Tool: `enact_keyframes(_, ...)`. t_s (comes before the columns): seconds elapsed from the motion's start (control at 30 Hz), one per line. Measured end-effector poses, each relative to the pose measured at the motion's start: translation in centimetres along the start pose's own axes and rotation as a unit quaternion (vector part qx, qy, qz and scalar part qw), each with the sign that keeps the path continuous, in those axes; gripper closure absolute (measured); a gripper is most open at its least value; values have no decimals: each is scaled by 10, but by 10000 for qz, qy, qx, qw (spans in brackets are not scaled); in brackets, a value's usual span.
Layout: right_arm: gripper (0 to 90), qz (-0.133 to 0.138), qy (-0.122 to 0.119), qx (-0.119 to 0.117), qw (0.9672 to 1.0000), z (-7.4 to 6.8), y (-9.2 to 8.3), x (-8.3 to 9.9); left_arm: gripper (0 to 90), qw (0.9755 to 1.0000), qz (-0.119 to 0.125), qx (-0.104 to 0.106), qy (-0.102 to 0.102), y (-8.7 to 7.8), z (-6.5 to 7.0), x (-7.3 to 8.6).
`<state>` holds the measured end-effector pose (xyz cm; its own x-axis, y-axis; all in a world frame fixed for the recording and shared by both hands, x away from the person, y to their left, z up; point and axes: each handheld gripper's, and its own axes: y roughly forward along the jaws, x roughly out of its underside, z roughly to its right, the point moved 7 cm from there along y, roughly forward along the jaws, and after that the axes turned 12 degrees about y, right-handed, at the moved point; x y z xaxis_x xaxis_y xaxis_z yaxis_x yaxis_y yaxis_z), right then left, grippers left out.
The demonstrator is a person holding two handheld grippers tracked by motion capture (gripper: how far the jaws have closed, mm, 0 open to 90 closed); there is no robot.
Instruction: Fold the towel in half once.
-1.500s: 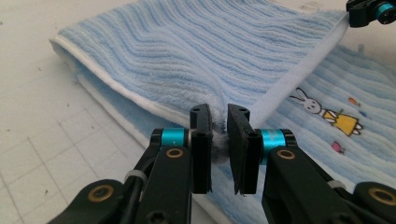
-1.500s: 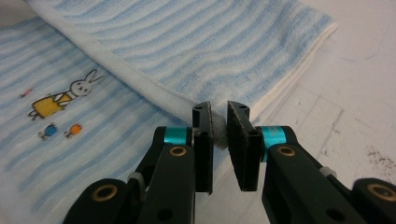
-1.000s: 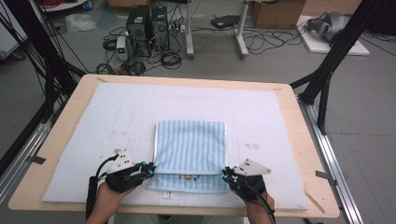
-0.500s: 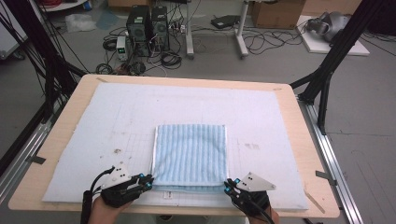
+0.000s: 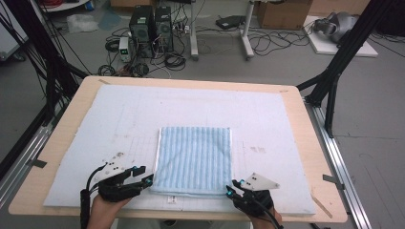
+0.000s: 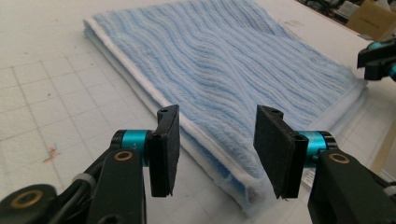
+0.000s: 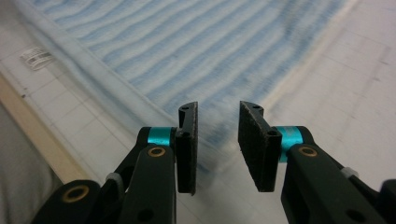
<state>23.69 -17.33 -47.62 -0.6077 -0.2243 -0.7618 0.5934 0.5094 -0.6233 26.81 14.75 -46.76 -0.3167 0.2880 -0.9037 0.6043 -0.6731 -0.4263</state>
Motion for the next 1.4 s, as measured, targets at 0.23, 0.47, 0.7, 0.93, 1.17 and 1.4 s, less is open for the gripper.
enact_keyframes(0.23,886,-505,-493,-47,9975,-12,17,6,512,10000,52,-27,-33,0,-5,-3)
enact_keyframes(0.47,884,-830,-467,-294,9950,-9,5,10,525,10000,83,6,-30,8,-12,-12)
enact_keyframes(0.7,744,-273,-155,-323,9990,2,9,-9,630,9983,-282,464,214,37,-5,-14)
enact_keyframes(0.93,719,-344,-161,-228,9990,14,26,-18,779,9923,-1038,250,630,61,-10,-4)
enact_keyframes(1.17,705,-1019,-377,6,9941,21,32,-17,845,9875,-1456,111,601,54,-20,-7)
enact_keyframes(1.4,632,-408,-17,-380,9984,36,40,-48,659,9956,-867,-30,346,71,-52,-29)
